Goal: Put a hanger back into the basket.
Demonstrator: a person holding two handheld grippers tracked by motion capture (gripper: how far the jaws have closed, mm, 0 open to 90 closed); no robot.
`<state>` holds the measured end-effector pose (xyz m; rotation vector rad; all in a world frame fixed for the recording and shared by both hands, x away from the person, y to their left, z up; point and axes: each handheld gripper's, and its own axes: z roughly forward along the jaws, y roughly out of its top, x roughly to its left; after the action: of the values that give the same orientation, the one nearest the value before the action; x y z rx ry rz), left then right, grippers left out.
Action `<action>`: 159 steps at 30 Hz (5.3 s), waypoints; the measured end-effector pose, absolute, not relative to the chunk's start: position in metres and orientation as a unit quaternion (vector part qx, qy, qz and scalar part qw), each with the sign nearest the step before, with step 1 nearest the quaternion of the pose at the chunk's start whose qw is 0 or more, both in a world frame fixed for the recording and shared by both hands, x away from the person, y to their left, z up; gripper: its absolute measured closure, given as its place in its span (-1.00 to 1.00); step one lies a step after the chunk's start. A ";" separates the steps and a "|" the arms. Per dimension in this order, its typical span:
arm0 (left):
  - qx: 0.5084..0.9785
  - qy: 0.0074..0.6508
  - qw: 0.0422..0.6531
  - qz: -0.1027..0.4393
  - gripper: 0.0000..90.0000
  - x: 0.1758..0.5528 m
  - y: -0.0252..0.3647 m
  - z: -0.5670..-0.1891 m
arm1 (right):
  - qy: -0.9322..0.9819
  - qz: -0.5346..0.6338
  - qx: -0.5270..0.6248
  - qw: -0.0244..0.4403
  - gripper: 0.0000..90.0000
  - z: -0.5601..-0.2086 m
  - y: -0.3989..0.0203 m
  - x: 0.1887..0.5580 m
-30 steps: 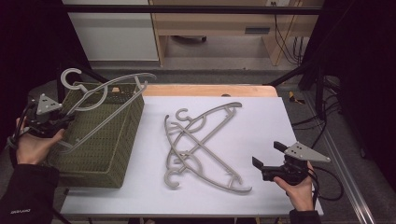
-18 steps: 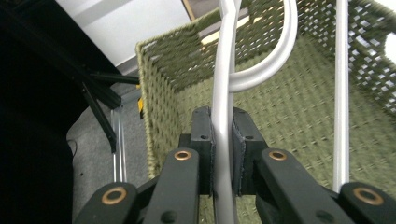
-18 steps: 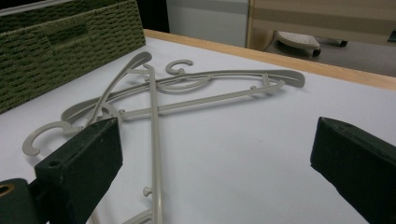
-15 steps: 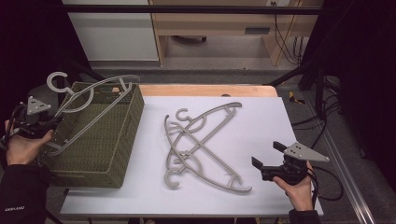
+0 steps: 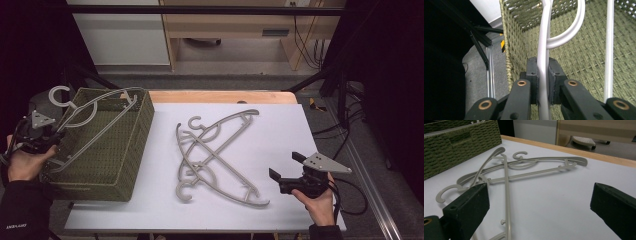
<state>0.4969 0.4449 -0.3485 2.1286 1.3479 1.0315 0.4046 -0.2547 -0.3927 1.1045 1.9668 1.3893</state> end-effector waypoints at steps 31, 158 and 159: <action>0.777 0.521 0.189 0.298 0.71 0.505 0.439 -0.376 | 0.721 0.510 0.401 0.243 -0.94 -0.391 -0.253 0.404; 0.765 0.333 0.508 0.217 -0.81 0.415 0.285 -0.370 | 0.917 0.278 0.285 0.015 0.82 -0.434 -0.101 0.446; 0.764 0.332 0.508 0.217 -0.81 0.415 0.286 -0.370 | 0.915 0.284 0.286 0.016 0.82 -0.433 -0.102 0.446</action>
<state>0.4147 0.2856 -0.3695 1.8418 0.8005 0.5227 0.4461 -0.1021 -0.4329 0.8885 2.8457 0.8820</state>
